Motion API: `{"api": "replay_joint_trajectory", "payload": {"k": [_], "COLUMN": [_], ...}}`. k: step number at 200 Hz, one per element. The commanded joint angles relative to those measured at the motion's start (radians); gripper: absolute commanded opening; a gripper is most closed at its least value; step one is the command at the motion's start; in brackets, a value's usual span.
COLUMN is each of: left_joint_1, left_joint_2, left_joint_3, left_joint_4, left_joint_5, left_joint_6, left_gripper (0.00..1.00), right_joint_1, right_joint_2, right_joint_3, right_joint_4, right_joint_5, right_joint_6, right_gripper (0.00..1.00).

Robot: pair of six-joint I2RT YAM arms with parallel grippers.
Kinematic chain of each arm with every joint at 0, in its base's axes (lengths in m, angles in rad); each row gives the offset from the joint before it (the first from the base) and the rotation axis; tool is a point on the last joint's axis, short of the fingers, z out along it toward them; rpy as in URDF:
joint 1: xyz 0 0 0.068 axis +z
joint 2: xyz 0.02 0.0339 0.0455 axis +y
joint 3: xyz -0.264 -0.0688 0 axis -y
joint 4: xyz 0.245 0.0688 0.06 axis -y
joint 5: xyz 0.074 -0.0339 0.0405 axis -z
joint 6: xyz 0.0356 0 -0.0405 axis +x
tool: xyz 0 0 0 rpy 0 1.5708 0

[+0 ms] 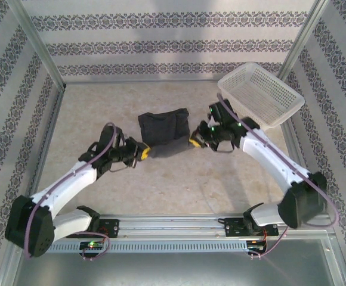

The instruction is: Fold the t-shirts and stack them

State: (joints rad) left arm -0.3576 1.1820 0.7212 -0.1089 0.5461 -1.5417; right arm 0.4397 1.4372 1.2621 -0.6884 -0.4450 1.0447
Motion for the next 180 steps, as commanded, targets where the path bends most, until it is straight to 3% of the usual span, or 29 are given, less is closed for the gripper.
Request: {"api": "replay_joint_trajectory", "payload": {"k": [1, 42, 58, 81, 104, 112, 138, 160, 180], "left_joint_1": [0.086, 0.204, 0.232, 0.262, 0.268, 0.262, 0.229, 0.168, 0.061], "left_joint_2": [0.137, 0.564, 0.746, 0.903, 0.843, 0.804, 0.607, 0.465, 0.353], "left_joint_3": [0.125, 0.432, 0.572, 0.706, 0.72, 0.684, 0.52, 0.383, 0.263], "left_joint_4": [0.076, 0.214, 0.233, 0.223, 0.09, 0.084, 0.061, 0.069, 0.091], "left_joint_5": [-0.003, 0.054, 0.076, 0.079, -0.008, -0.033, -0.123, -0.16, -0.231], "left_joint_6": [-0.009, 0.013, 0.031, 0.038, 0.106, 0.115, 0.135, 0.095, 0.014], "left_gripper": [0.04, 0.05, 0.13, 0.34, 0.53, 0.55, 0.66, 0.63, 0.61], "right_joint_1": [-0.038, -0.112, -0.134, -0.16, -0.176, -0.184, -0.199, -0.199, -0.195], "right_joint_2": [0.155, 0.57, 0.749, 0.981, 1.124, 1.126, 0.979, 0.729, 0.476], "right_joint_3": [0.194, 0.588, 0.769, 1.054, 1.362, 1.403, 1.244, 0.858, 0.475], "right_joint_4": [0.022, 0.052, 0.041, 0.019, -0.159, -0.199, -0.195, -0.005, 0.208], "right_joint_5": [0.024, 0.039, 0.024, -0.086, -0.133, -0.129, -0.088, -0.056, -0.021], "right_joint_6": [0.011, 0.002, -0.023, -0.07, -0.162, -0.193, -0.249, -0.242, -0.199], "right_gripper": [0.0, 0.0, 0.0, 0.33, 0.43, 0.44, 0.45, 0.44, 0.44]}}
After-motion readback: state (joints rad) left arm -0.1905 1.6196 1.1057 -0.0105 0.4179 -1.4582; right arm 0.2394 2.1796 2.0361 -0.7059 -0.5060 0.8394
